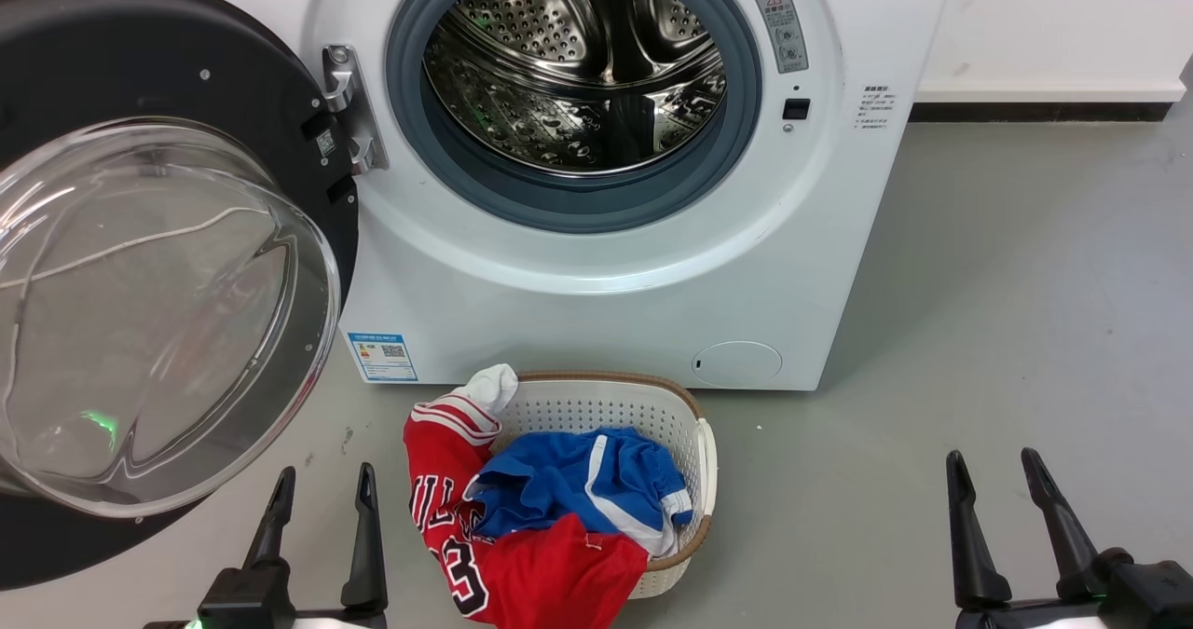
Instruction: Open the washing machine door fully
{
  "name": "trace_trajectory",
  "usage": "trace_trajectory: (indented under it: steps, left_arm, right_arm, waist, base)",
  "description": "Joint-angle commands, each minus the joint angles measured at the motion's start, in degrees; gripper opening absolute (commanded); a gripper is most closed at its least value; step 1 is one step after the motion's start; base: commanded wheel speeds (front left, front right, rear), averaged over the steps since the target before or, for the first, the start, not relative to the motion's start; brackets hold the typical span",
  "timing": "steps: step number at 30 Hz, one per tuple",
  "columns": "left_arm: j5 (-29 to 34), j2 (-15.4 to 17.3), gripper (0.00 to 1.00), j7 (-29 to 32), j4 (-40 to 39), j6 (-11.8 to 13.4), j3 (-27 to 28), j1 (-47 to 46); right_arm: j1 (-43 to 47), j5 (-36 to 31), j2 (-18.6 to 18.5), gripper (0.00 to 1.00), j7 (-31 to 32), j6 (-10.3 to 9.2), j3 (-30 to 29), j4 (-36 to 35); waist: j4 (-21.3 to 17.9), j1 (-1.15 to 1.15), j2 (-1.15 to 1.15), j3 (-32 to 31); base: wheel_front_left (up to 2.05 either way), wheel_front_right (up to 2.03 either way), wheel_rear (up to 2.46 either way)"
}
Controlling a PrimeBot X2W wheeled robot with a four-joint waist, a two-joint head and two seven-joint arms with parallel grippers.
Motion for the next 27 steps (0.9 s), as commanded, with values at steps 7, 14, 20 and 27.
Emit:
trace_trajectory:
  steps: [7, 14, 20, 27]
  left_arm:
    - [0.0, -0.1, 1.0, -0.1, 0.5, 0.6, 0.0, 0.0]
    - [0.1, 0.0, 0.0, 0.0, 0.9, 0.7, 0.0, 0.0]
    - [-2.3, -0.1, 0.0, 1.1, 3.9, 0.5, 0.1, 0.1]
    - [-10.7, -0.1, 0.0, 3.1, 4.7, -0.3, 0.7, -1.3]
  right_arm:
    - [0.4, 0.6, 0.1, 1.0, -0.1, -0.02, 0.1, 0.5]
    - [0.0, 0.5, 0.0, 0.0, 0.0, 0.0, 0.1, 0.7]
    - [-0.1, 2.8, -0.1, 0.0, 0.6, 0.0, 0.3, 3.1]
    - [-1.7, 11.3, -0.6, 0.0, 2.1, 0.0, 0.4, 4.3]
  waist:
    - [0.2, 0.0, 0.0, -0.1]
    - [0.0, 0.0, 0.0, -0.2]
    - [0.0, 0.0, 0.0, -0.2]
    - [0.0, 0.0, 0.0, -0.1]
  base:
    - [0.0, 0.0, 0.0]
    - [0.0, 0.0, 0.0]
    - [0.0, 0.0, 0.0]
    - [0.0, 0.0, 0.0]
